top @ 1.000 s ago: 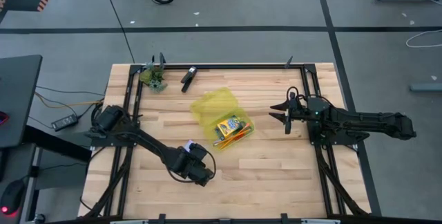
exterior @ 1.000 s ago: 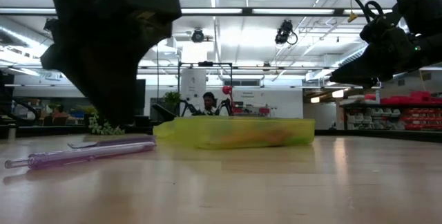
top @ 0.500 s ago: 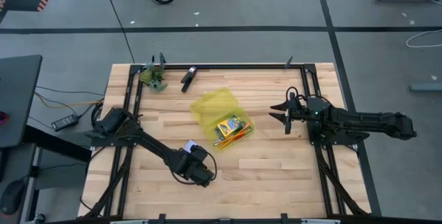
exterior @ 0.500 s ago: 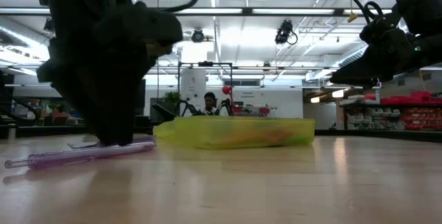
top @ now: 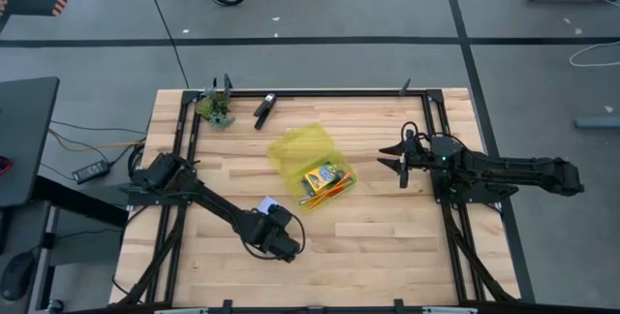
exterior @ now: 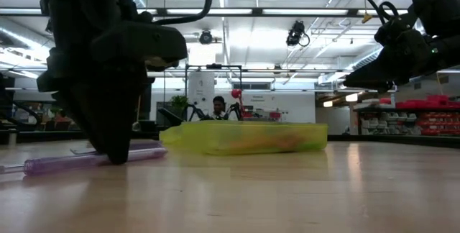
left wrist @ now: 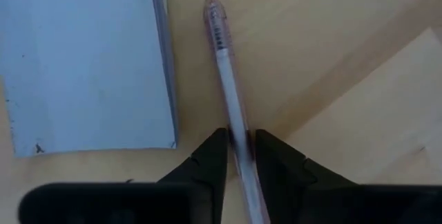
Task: Pack school essentials
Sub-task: Put the purple pen into the yellow supply box
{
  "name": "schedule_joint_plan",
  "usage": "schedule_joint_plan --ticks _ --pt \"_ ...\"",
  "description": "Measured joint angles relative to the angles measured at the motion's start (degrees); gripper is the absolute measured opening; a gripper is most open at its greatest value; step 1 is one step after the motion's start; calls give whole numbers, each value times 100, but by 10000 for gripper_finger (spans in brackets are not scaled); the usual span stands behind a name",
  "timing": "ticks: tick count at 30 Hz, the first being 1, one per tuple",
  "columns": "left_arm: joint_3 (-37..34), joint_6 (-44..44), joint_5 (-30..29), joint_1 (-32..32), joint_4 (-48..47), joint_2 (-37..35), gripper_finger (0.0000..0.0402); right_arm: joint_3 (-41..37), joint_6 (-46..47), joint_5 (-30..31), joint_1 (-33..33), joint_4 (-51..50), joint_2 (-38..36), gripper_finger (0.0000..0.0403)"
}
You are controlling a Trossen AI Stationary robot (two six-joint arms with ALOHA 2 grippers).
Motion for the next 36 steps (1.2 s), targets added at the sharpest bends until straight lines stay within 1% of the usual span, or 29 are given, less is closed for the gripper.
schedule_joint_plan --ticks 6,10,24,36 --pt "0 64 -2 -26 7 33 48 0 -2 0 0 0 0 157" --pt "-1 68 -48 -33 -1 34 37 0 -2 0 1 0 0 157" --pt "-7 235 -239 -36 -35 -2 32 0 -2 0 0 0 0 157" --pt "332 446 -396 -28 -546 33 30 0 -2 0 2 -2 0 157"
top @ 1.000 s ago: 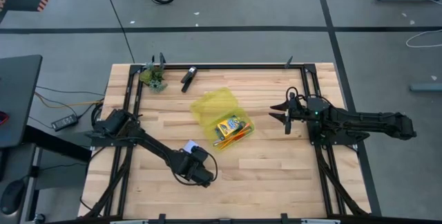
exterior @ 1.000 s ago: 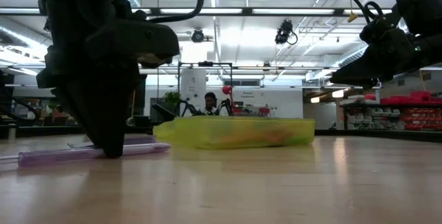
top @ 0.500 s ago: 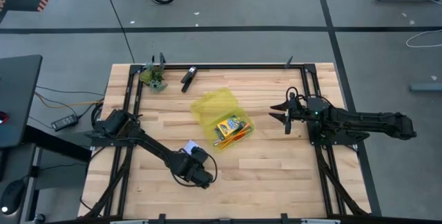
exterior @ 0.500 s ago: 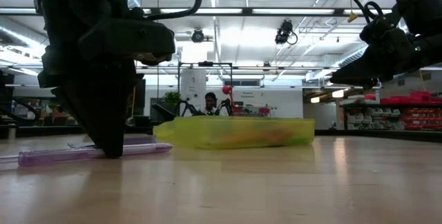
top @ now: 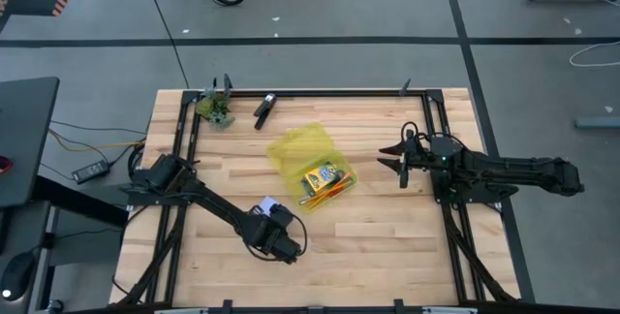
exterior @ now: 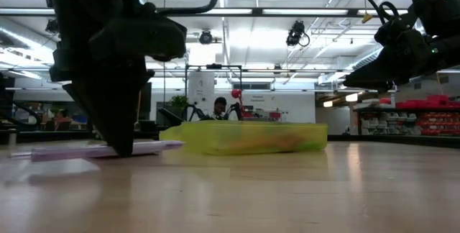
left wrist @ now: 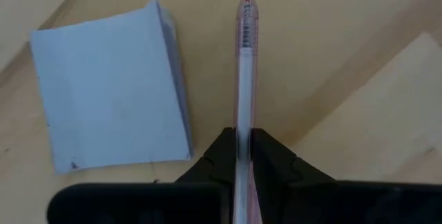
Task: Pack school essentials
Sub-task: Put the purple pen into the yellow supply box
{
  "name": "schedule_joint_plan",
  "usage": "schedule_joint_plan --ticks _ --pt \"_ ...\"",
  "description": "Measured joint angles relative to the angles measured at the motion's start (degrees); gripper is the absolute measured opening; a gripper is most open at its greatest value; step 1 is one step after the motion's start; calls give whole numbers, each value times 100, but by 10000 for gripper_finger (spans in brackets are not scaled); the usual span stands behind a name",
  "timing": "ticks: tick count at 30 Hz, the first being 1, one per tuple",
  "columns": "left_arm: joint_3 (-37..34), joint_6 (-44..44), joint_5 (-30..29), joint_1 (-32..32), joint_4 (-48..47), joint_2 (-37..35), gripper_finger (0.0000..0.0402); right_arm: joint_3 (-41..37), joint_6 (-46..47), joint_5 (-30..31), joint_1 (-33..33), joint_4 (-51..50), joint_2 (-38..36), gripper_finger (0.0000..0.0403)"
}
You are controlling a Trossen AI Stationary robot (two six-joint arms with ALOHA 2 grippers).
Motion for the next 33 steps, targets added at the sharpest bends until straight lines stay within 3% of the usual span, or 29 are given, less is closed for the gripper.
schedule_joint_plan --ticks 20,33 --pt "147 110 258 3 -89 -27 30 0 0 0 -1 0 0 157" --pt "1186 548 -417 93 -1358 -42 31 0 0 0 -2 1 0 157"
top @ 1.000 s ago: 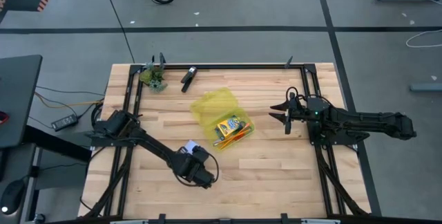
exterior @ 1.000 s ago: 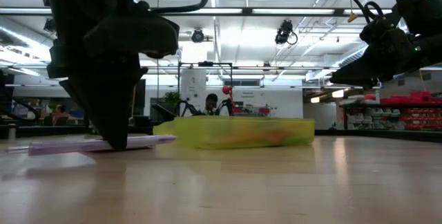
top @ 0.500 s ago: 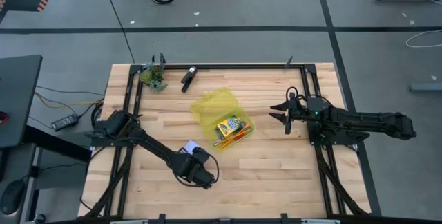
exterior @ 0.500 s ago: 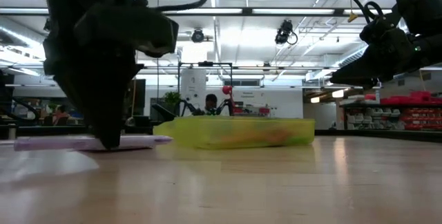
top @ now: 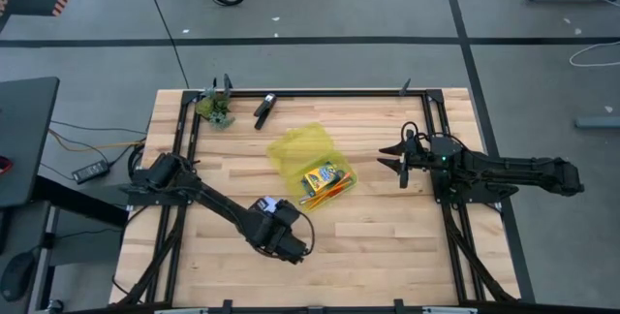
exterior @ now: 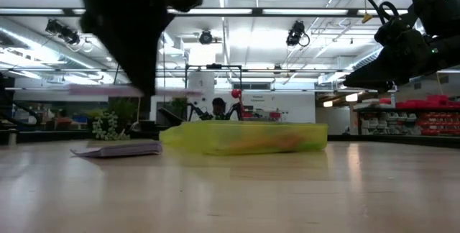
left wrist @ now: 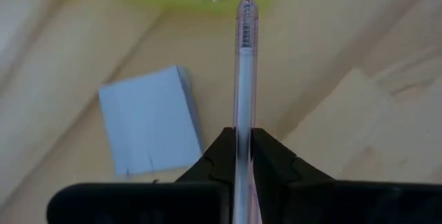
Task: Pack school essentials
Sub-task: Put the purple pen into the yellow supply box
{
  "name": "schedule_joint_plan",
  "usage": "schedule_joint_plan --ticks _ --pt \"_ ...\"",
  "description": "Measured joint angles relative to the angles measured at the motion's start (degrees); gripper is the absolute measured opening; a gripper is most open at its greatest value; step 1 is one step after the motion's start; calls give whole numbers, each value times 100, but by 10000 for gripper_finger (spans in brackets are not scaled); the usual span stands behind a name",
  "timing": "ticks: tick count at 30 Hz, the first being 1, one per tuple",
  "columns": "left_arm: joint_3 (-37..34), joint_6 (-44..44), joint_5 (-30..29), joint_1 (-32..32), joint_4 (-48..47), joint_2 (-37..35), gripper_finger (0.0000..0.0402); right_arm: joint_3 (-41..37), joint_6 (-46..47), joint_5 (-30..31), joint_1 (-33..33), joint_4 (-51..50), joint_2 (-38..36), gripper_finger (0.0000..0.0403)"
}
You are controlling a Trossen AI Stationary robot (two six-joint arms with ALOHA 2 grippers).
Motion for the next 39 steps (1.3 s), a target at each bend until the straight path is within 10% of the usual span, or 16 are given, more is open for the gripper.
schedule_joint_plan --ticks 39 --pt "171 4452 -223 1946 2363 83 32 0 0 0 1 0 0 157"
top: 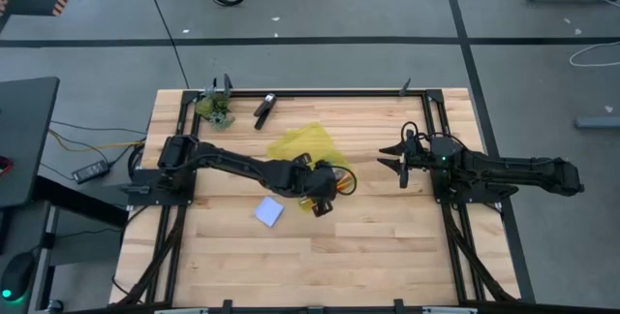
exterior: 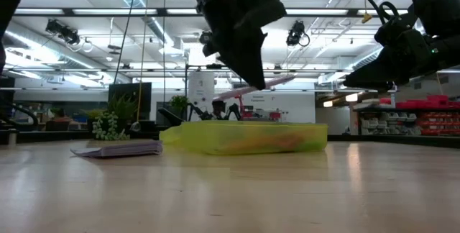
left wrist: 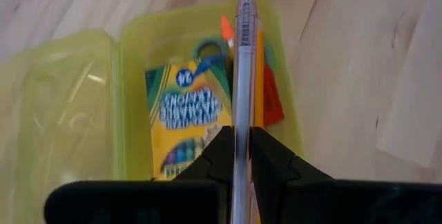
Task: Pack school essentials
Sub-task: Put the purple pen into the yellow supply box
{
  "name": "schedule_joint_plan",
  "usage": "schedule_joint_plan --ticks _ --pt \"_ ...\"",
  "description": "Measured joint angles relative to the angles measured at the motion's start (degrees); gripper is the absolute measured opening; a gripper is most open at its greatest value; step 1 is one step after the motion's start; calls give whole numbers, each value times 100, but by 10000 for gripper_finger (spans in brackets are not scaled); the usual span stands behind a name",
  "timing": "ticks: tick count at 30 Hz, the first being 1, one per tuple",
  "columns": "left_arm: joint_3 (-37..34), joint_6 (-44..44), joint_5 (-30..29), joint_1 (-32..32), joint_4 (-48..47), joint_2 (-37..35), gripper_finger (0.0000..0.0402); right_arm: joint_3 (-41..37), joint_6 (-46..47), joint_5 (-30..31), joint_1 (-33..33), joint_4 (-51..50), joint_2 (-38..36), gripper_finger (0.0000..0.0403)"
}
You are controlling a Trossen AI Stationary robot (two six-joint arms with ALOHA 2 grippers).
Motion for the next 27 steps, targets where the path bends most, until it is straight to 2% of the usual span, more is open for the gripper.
schedule_joint_plan --ticks 10,27 --pt "-15 472 129 142 466 319 36 -1 0 2 1 11 4 157" --pt "-12 442 354 140 857 656 40 -2 0 -40 1 4 63 157"
